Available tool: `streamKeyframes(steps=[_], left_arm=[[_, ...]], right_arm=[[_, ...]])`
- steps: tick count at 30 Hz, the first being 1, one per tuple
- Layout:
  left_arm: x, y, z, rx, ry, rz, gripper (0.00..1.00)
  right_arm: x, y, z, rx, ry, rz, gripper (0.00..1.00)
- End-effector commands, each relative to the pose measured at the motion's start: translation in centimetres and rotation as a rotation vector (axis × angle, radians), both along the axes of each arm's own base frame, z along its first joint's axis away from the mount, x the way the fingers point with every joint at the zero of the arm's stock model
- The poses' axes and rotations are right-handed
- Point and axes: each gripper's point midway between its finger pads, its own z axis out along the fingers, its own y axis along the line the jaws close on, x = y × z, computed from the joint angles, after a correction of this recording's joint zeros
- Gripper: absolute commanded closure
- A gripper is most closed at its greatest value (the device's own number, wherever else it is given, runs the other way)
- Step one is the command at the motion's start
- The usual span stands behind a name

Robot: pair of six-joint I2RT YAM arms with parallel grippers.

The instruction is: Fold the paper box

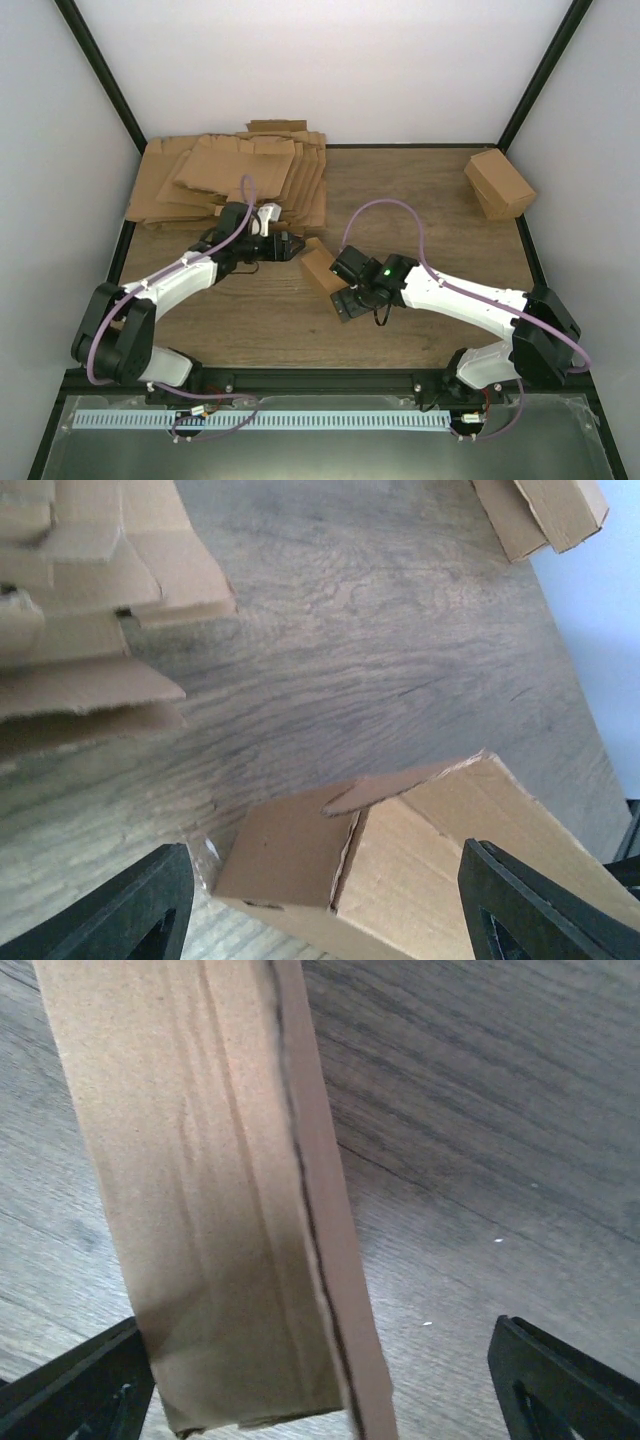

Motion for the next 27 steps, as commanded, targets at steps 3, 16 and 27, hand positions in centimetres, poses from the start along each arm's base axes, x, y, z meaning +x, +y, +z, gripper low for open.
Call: streamKeyframes(steps=[3, 16, 27], left_arm=[[1.7, 0.2, 4.5, 0.07, -0.243, -0.054, 0.26], [2.4, -2.6, 3.5, 0.11, -0.331, -0.2, 0.31], [2.3, -3.8, 1.5, 0.213, -0.29, -0.228, 0.57]], right_arm=[[0.9, -0.6, 1.4, -0.022, -0.066, -0.045, 0.19], [1.3, -1.4, 0.8, -0.054, -0.069, -0.118, 0.25], [0.9, -0.8, 1.4, 0.016, -0.055, -0.14, 0.24]])
